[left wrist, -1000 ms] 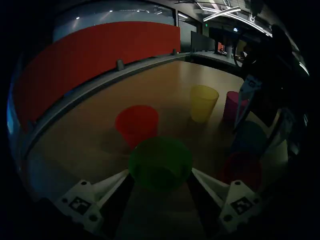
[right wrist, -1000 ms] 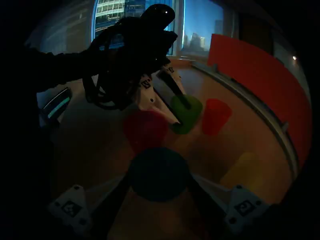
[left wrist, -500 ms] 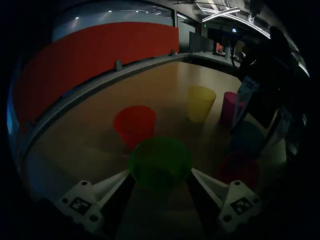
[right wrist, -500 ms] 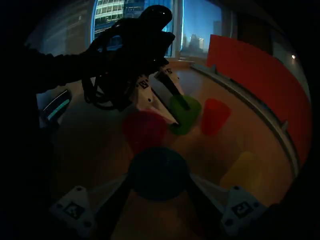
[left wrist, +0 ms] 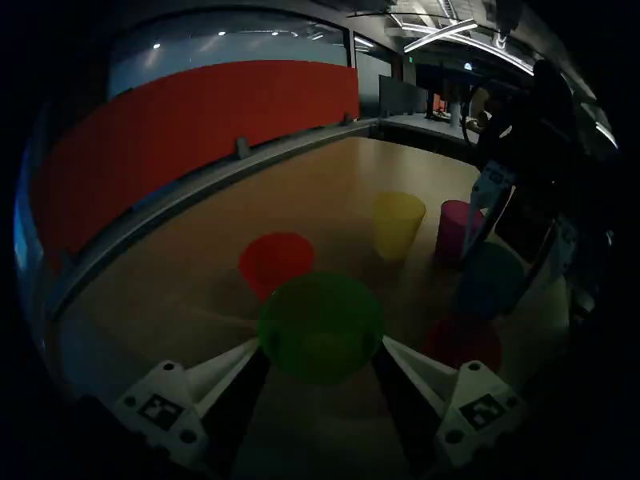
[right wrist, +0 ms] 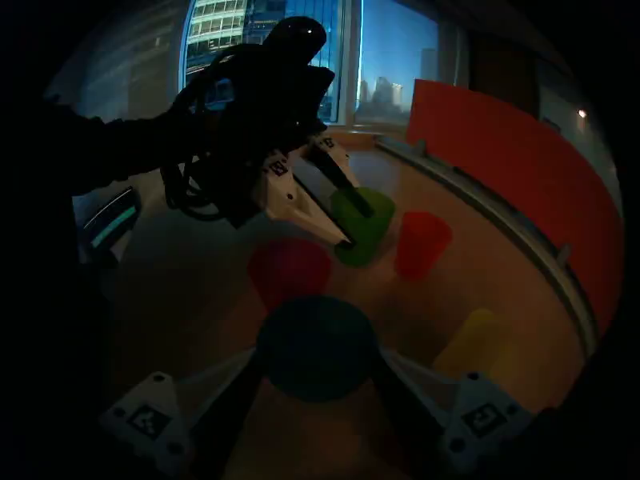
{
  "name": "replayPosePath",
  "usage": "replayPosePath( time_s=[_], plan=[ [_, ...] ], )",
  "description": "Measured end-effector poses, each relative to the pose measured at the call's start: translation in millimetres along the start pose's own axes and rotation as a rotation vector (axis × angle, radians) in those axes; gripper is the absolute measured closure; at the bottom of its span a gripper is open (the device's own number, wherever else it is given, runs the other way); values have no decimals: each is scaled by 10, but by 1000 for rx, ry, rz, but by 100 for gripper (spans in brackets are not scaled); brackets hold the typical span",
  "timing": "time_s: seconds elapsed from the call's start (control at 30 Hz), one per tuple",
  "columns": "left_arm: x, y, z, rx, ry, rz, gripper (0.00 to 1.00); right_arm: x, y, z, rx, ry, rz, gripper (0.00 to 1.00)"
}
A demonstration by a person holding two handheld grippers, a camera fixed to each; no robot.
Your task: Pour water
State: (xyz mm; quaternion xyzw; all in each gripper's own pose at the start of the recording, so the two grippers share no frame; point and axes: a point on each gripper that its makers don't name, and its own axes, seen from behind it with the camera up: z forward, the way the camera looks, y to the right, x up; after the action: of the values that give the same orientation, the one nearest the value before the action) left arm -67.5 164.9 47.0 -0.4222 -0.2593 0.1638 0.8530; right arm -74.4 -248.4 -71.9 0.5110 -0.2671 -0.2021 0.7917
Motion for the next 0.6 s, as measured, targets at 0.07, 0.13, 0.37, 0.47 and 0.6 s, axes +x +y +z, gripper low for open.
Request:
replayPosePath(
  time_s=[0.07,0.13,0.37,0.47,0.6],
  plan=[
    [46,6,-57,4,11,-3,18,33,6,-43,-8,10,5,9],
    [90,13,-112,9,23,-6,18,62,14,-87,-17,20,10,9],
    [249,38,-319,22,63,-11,18,154,40,-270,-53,58,25,10],
    [321,49,-411,27,82,-12,17,207,59,-352,-68,80,36,10],
    [425,65,-530,34,112,-19,18,289,85,-454,-84,114,56,10]
  ],
)
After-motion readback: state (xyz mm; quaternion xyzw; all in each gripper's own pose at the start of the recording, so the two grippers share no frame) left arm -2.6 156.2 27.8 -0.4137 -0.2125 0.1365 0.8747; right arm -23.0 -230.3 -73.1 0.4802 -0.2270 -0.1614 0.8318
